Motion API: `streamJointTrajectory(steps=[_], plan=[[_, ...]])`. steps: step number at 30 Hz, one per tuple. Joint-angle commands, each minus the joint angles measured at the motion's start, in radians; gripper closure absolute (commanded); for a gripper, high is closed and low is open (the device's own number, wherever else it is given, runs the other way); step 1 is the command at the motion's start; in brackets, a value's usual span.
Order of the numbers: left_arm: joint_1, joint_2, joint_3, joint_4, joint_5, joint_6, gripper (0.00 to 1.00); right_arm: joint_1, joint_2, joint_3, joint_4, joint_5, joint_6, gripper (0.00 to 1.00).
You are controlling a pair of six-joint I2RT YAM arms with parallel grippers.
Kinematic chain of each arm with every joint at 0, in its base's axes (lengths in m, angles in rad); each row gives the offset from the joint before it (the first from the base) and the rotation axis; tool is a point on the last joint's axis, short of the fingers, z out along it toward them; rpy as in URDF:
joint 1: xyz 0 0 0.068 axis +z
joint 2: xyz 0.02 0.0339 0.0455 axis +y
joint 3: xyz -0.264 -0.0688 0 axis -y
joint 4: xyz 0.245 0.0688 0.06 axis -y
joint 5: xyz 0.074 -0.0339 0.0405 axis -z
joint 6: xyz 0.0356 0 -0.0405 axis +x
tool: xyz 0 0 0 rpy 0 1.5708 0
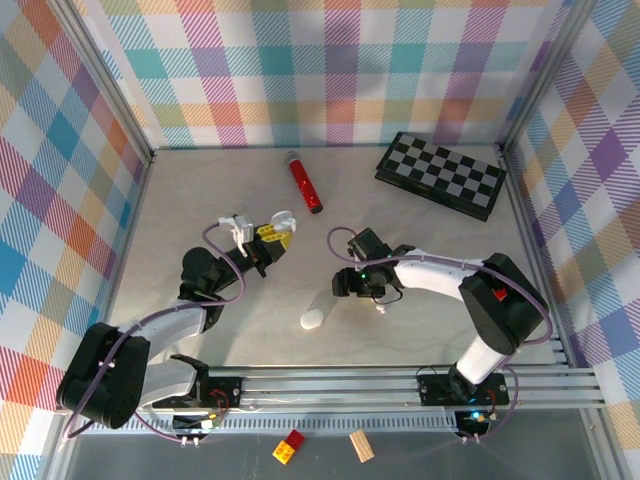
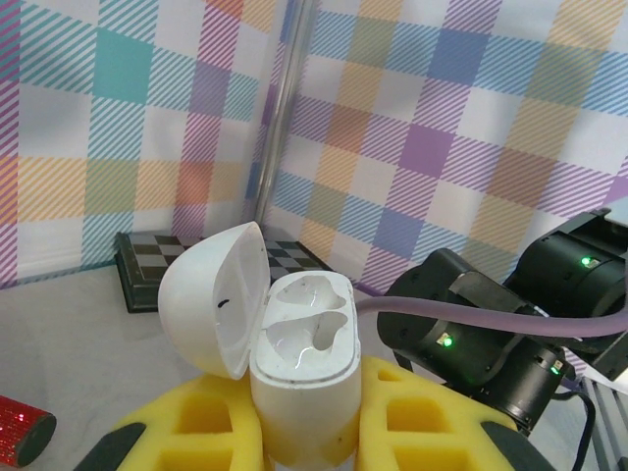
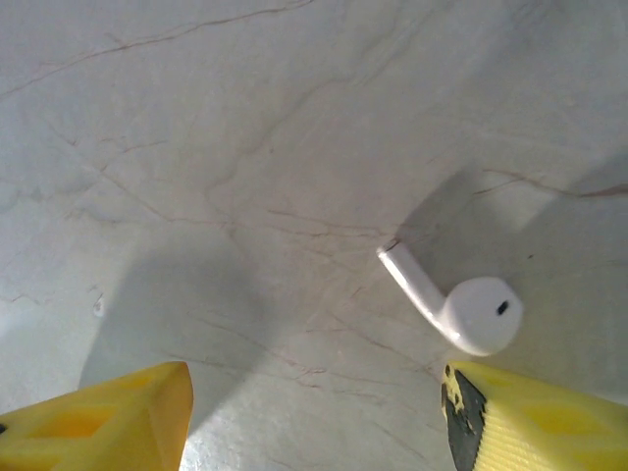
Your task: Insert wireless bluetooth earbuds into charging case
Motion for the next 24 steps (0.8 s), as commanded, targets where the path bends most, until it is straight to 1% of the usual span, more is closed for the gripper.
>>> streamJointTrajectory(steps=[1, 7, 16, 21, 24], plan=[[0.012, -0.029, 0.01, -0.022, 0.024, 0.03, 0.93, -0.019, 0.021, 0.033, -0.033, 0.011, -0.008, 0.32], [0.012, -0.038, 0.016, -0.057, 0.026, 0.044, 0.93, -0.039, 0.042, 0.055, 0.0, -0.011, -0.024, 0.33], [0.012, -0.022, 0.026, -0.055, 0.03, 0.043, 0.93, -0.062, 0.116, 0.126, 0.027, -0.028, -0.052, 0.35], [0.012, -0.025, 0.025, -0.064, 0.032, 0.044, 0.93, -0.075, 0.164, 0.168, 0.048, -0.081, -0.069, 0.36], [0.012, -0.031, 0.025, -0.078, 0.03, 0.05, 0.93, -0.078, 0.163, 0.19, 0.045, -0.1, -0.081, 0.36]])
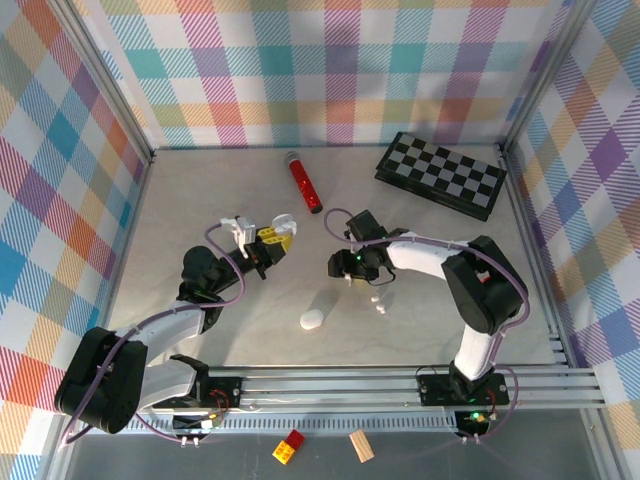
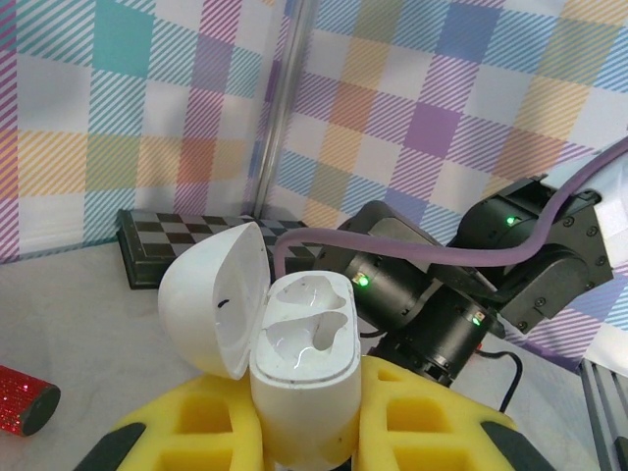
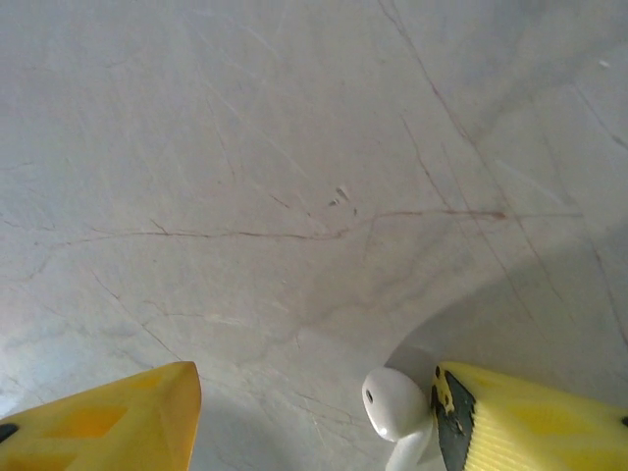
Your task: Insert wireless bluetooth earbuds into charging case
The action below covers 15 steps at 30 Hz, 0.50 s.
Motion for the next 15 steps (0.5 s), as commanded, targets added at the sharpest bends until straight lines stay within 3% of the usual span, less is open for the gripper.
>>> streamJointTrajectory(steps=[1, 10, 15], plan=[[0.011, -0.014, 0.024, -0.001, 0.023, 0.025, 0.93, -0.006, 0.004, 0.037, -0.004, -0.035, -0.036, 0.37], [0.013, -0.034, 0.019, -0.022, 0.003, 0.048, 0.93, -0.006, 0.017, 0.193, -0.379, 0.087, -0.173, 0.38], [0.082, -0.05, -0.021, -0.032, -0.031, 0.044, 0.93, -0.006, 0.065, 0.264, -0.467, 0.079, -0.21, 0.45]])
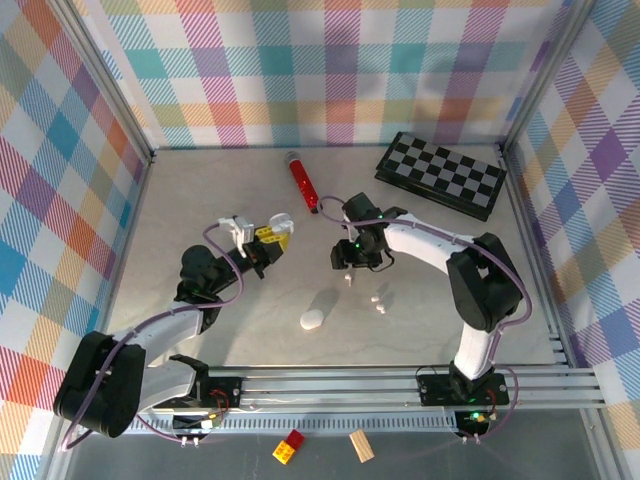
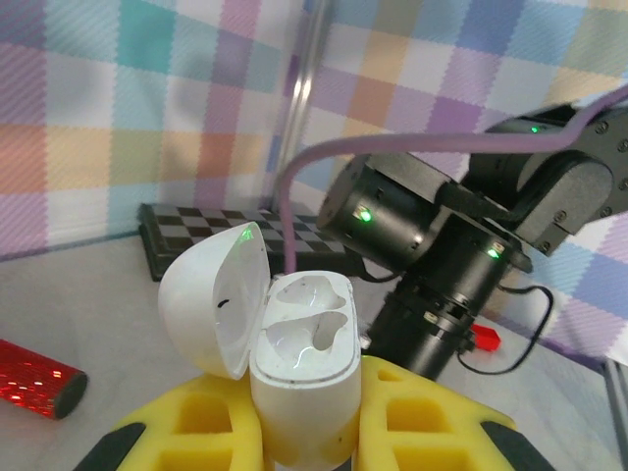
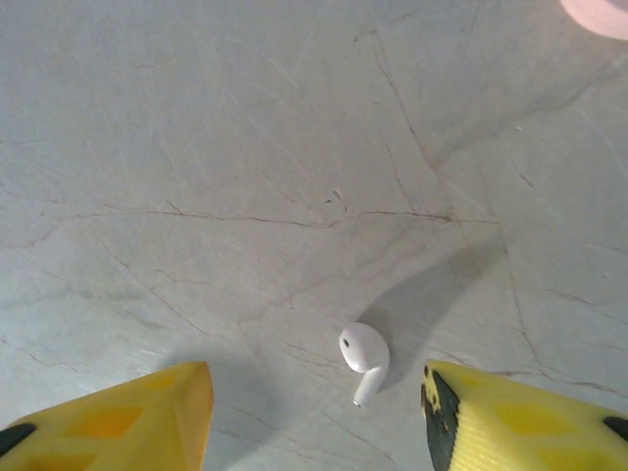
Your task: Insert wireless bluetooth earbuds into charging case
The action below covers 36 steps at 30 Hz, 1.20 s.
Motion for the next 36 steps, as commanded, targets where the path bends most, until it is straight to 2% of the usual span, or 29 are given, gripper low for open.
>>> streamJointTrajectory(steps=[1, 12, 25, 29, 36], plan=[[0.057, -0.021, -0.024, 0.02, -0.002, 0.013, 0.93, -0.004, 0.047, 0.043, -0.126, 0.006, -0.053, 0.48], [0.076, -0.072, -0.011, -0.071, 0.073, 0.056, 0.93, -0.004, 0.176, 0.131, -0.172, -0.049, -0.086, 0.55], [0.077, -0.043, 0.009, -0.059, 0.127, 0.044, 0.93, -0.004, 0.195, 0.124, -0.156, -0.05, -0.079, 0.65], [0.077, -0.043, 0.009, -0.058, 0.131, 0.043, 0.93, -0.004, 0.198, 0.12, -0.157, -0.045, -0.079, 0.73], [0.077, -0.041, 0.012, -0.049, 0.14, 0.035, 0.93, -0.003, 0.199, 0.114, -0.156, -0.036, -0.079, 0.76]])
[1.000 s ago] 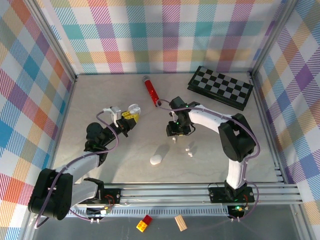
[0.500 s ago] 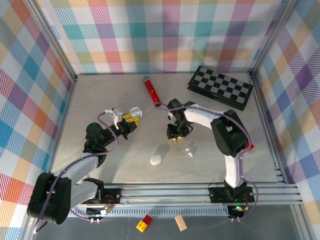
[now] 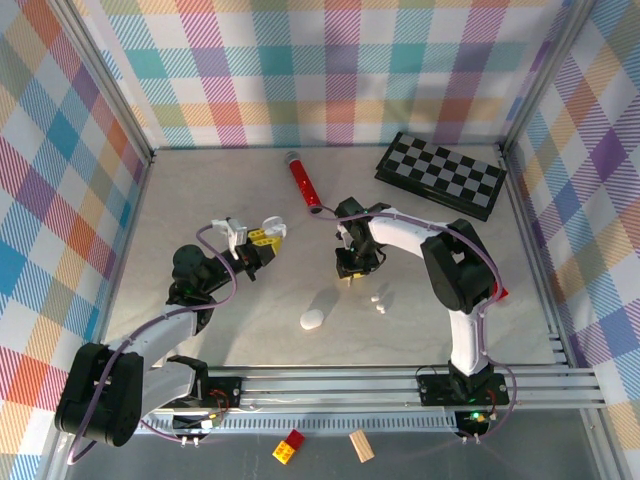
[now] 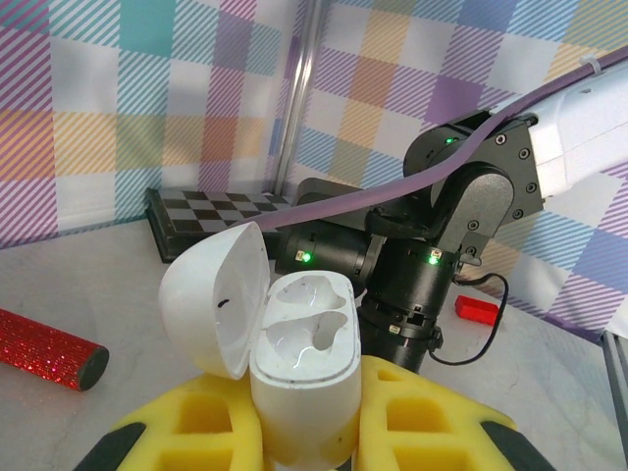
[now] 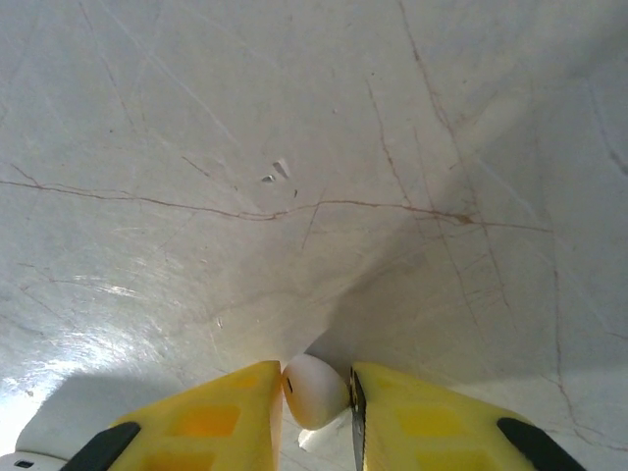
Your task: Insert wireless bluetooth earbuds into charging case
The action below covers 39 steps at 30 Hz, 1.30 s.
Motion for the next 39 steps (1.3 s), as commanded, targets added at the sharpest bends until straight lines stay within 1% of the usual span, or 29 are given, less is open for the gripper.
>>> streamJointTrajectory(steps=[1, 8, 15, 22, 28, 35, 39], plan=[[0.009, 0.003, 0.025, 0.026, 0.027, -0.002, 0.93, -0.001, 0.015, 0.001, -0.02, -0.004, -0.004, 0.76], [0.005, 0.01, 0.029, 0.029, 0.031, -0.004, 0.92, -0.001, -0.016, -0.018, -0.003, 0.019, 0.007, 0.76], [-0.047, 0.025, 0.057, -0.019, 0.025, 0.037, 0.92, -0.004, -0.099, -0.087, 0.078, 0.063, 0.02, 0.76], [-0.094, 0.048, 0.095, -0.069, 0.02, 0.07, 0.92, -0.011, -0.226, -0.186, 0.2, 0.13, 0.019, 0.78], [-0.132, 0.088, 0.122, -0.088, 0.026, 0.084, 0.92, -0.021, -0.33, -0.25, 0.276, 0.159, -0.004, 0.78], [-0.172, 0.125, 0.178, -0.203, 0.026, 0.164, 0.92, -0.022, -0.49, -0.297, 0.339, 0.19, -0.069, 0.77], [-0.208, 0.16, 0.216, -0.261, 0.027, 0.211, 0.92, -0.021, -0.574, -0.312, 0.38, 0.173, -0.096, 0.77]])
